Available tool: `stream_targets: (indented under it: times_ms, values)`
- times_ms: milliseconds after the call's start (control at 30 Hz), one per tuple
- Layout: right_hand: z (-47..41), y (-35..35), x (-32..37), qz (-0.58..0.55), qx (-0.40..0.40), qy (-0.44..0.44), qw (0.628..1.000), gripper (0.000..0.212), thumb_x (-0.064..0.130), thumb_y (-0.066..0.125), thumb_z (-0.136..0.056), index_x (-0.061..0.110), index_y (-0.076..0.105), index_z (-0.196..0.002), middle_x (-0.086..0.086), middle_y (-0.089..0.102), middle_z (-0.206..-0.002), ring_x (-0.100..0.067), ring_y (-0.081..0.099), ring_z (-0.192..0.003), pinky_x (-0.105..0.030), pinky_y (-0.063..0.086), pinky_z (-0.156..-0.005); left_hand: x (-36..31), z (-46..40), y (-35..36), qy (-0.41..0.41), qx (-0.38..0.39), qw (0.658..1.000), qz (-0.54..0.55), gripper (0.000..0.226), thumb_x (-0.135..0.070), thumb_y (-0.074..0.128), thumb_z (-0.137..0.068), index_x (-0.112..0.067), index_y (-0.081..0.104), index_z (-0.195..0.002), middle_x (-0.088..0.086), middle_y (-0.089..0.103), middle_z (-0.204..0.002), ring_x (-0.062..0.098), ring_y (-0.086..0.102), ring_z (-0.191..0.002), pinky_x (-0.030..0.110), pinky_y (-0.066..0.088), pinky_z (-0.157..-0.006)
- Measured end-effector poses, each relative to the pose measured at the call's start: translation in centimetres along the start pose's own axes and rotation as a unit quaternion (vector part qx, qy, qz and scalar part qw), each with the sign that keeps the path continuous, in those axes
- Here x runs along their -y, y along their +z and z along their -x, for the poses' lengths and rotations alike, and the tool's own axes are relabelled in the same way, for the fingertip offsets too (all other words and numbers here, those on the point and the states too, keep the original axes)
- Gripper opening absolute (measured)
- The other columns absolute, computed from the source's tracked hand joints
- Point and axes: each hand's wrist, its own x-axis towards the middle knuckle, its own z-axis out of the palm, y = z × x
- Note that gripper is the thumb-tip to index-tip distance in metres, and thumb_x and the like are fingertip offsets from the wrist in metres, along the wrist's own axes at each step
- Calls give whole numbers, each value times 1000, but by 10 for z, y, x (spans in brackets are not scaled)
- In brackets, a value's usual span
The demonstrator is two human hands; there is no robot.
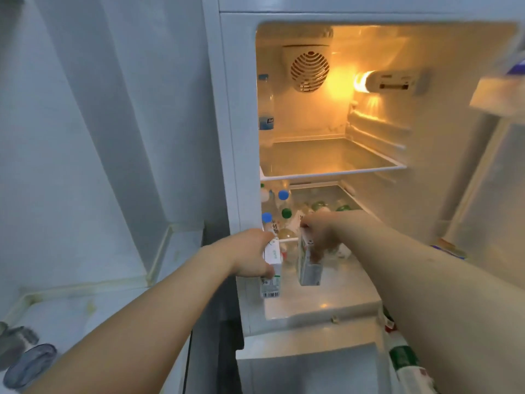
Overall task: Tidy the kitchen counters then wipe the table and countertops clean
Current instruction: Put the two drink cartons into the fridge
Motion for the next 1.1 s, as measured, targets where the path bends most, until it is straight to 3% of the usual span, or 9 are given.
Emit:
stream_targets:
  times_ms: [267, 367, 467, 567, 767, 867, 1000, 1100]
  values:
    - [3, -25, -31, -44, -59, 29, 997, 63, 30, 86, -64, 18, 59, -120, -2, 63, -115, -24, 60, -101, -41, 51, -91, -41, -34, -28, 42, -29, 997, -50, 36, -31, 66, -86, -15, 44, -110, 1, 48, -109, 21, 49, -97, 35, 46, -83]
    - [7, -34, -45, -64, -88, 36, 993, 58, 31, 84, -65, 21, 60, -117, 0, 63, -113, -22, 60, -99, -41, 52, -90, -48, -49, -42, 31, -49, 996, -73, 48, -36, 61, -89, -10, 43, -124, 9, 46, -123, 29, 45, -117, 42, 45, -93]
    - [12, -44, -58, -89, -122, 41, 988, 48, 29, 82, -69, 21, 59, -110, 1, 62, -106, -18, 59, -90, -37, 54, -79, -51, -57, -56, 24, -64, 994, -80, 68, -39, 55, -92, -11, 29, -147, 10, 35, -147, 32, 37, -133, 43, 39, -105]
    - [17, -58, -66, -126, -149, 35, 980, 47, 28, 83, -69, 18, 57, -106, -1, 60, -104, -18, 59, -87, -34, 55, -71, -56, -63, -74, 42, -85, 993, -64, 66, -40, 53, -95, -13, 27, -150, 8, 34, -148, 28, 46, -127, 40, 43, -101]
    - [28, -83, -77, -159, -231, 28, 960, 48, 27, 80, -72, 15, 56, -112, 0, 55, -109, -20, 53, -98, -38, 48, -87, -71, -75, -103, 41, -149, 987, -33, 58, -34, 49, -100, -11, 26, -149, 11, 31, -149, 30, 43, -130, 39, 41, -102]
    - [24, -100, -86, -206, -282, 15, 937, 45, 22, 81, -73, 14, 53, -107, 6, 53, -105, -13, 50, -92, -30, 46, -79, -75, -94, -120, 32, -202, 979, -22, 58, -29, 44, -102, -9, 19, -151, 15, 20, -155, 34, 33, -138, 42, 36, -109]
    - [4, -117, -96, -215, -333, 24, 918, 43, 21, 80, -71, 9, 55, -104, -7, 56, -106, -24, 54, -93, -41, 49, -83, -80, -127, -134, -2, -263, 964, 29, 59, -17, 48, -100, -9, 17, -150, 18, 17, -153, 41, 32, -136, 47, 37, -107]
    - [-18, -128, -105, -192, -334, 34, 922, 41, 24, 79, -73, 9, 54, -102, -9, 52, -106, -26, 51, -92, -37, 45, -76, -84, -155, -138, -24, -273, 961, 40, 60, -12, 49, -98, -7, 18, -149, 18, 17, -152, 41, 33, -134, 46, 36, -107]
